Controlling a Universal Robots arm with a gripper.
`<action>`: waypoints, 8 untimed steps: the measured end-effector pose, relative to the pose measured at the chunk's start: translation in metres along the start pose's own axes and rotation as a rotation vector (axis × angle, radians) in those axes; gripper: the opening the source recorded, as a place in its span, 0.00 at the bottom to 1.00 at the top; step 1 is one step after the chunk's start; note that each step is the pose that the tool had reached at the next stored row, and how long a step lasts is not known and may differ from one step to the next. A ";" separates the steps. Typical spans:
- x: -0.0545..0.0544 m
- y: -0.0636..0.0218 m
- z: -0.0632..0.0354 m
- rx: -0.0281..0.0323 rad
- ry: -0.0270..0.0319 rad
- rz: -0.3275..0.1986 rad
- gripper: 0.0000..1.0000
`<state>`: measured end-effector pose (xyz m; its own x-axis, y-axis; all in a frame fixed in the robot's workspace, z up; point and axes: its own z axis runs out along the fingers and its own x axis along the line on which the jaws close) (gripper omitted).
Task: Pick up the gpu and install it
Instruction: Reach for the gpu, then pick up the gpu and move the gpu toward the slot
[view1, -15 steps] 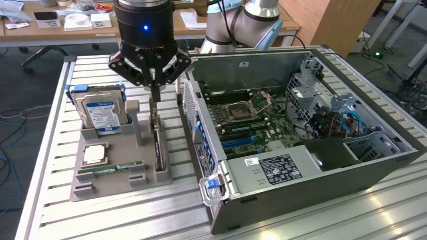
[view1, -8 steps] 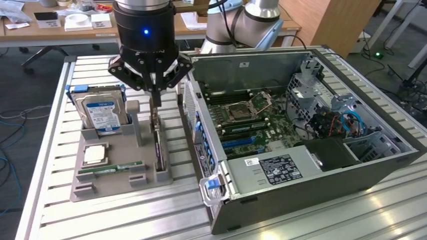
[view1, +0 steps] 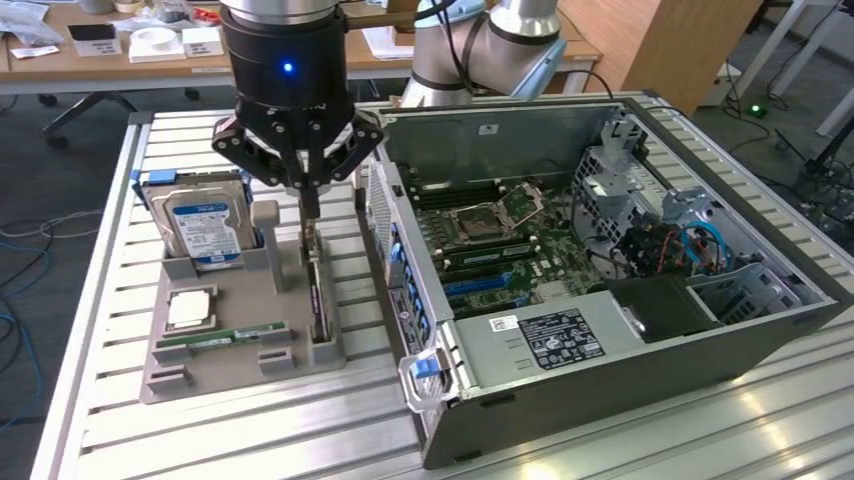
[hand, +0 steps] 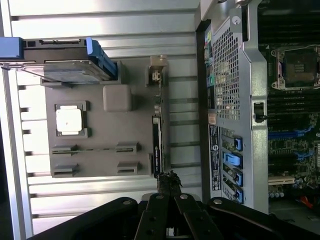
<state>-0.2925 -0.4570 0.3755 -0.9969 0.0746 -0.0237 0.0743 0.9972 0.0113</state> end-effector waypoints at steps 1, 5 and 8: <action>0.001 0.0000 0.0000 0.0000 0.0000 0.000 0.11; 0.001 -0.0001 0.0000 0.0002 0.0000 0.000 0.11; 0.001 -0.0001 0.0000 0.0002 0.0000 0.000 0.11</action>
<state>-0.2938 -0.4570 0.3754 -0.9969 0.0745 -0.0238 0.0743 0.9972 0.0111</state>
